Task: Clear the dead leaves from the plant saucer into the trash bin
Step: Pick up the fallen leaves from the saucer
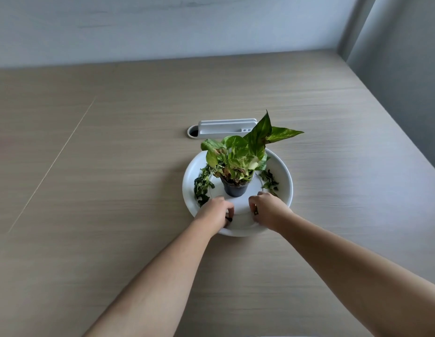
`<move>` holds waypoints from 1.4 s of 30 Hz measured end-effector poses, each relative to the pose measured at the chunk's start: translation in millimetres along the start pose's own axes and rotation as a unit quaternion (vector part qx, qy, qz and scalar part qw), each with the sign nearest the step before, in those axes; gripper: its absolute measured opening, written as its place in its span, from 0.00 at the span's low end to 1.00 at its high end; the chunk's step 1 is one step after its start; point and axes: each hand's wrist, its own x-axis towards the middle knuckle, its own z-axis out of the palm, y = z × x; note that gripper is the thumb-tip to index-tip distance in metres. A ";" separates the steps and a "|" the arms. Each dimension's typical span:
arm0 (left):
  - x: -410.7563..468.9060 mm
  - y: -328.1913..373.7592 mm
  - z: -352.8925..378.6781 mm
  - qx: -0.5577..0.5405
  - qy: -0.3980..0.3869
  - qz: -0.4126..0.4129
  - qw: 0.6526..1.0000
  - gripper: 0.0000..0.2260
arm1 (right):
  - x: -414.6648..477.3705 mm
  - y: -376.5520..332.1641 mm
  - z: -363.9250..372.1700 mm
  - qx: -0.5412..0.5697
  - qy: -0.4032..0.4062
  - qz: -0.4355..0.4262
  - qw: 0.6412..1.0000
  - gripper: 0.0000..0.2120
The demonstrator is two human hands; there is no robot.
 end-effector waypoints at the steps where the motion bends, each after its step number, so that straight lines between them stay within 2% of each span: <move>1: 0.8 -0.8 -0.1 -0.004 -0.003 0.003 1.000 0.14 | 1.1 1.3 1.8 0.004 -0.002 -0.007 1.000 0.09; 5: 3.7 1.4 -0.3 -0.045 -0.017 -0.016 0.999 0.15 | 5.2 4.3 3.3 0.021 -0.017 -0.003 1.000 0.11; 10: 2.3 -3.1 -6.3 -0.142 0.024 -0.050 0.988 0.08 | 6.0 8.6 -3.4 0.111 -0.002 0.041 0.993 0.09; 13: -0.4 -10.3 -20.9 -0.272 0.051 -0.088 0.957 0.04 | 6.3 10.9 -17.8 0.217 0.036 0.081 0.972 0.05; 16: -6.7 -15.0 -31.8 -0.446 0.065 -0.118 0.885 0.04 | 3.0 14.9 -26.2 0.336 0.069 0.121 0.931 0.03; 18: -10.6 -16.0 -33.0 -0.506 0.071 -0.127 0.850 0.08 | -3.0 17.6 -27.7 0.387 0.086 0.133 0.909 0.04; 21: -13.7 -12.0 -28.2 -0.536 0.062 -0.127 0.832 0.10 | -13.5 22.2 -27.5 0.438 0.102 0.156 0.879 0.05; 26: -14.0 17.7 -18.2 -0.542 0.015 -0.106 0.833 0.11 | -40.8 39.3 -31.1 0.486 0.136 0.178 0.845 0.04; 30: -13.5 78.5 -5.4 -0.540 -0.024 -0.060 0.839 0.11 | -86.3 74.9 -39.7 0.500 0.171 0.184 0.829 0.10; 36: -22.1 224.6 36.6 -0.500 -0.119 0.036 0.857 0.12 | -219.8 174.6 -35.3 0.510 0.249 0.260 0.781 0.07; 40: -55.8 353.1 104.6 -0.462 -0.222 0.095 0.853 0.11 | -356.0 259.5 -5.0 0.550 0.330 0.315 0.700 0.11; 42: -74.4 408.0 146.4 -0.428 -0.266 0.118 0.856 0.11 | -422.7 291.4 17.8 0.546 0.357 0.349 0.673 0.12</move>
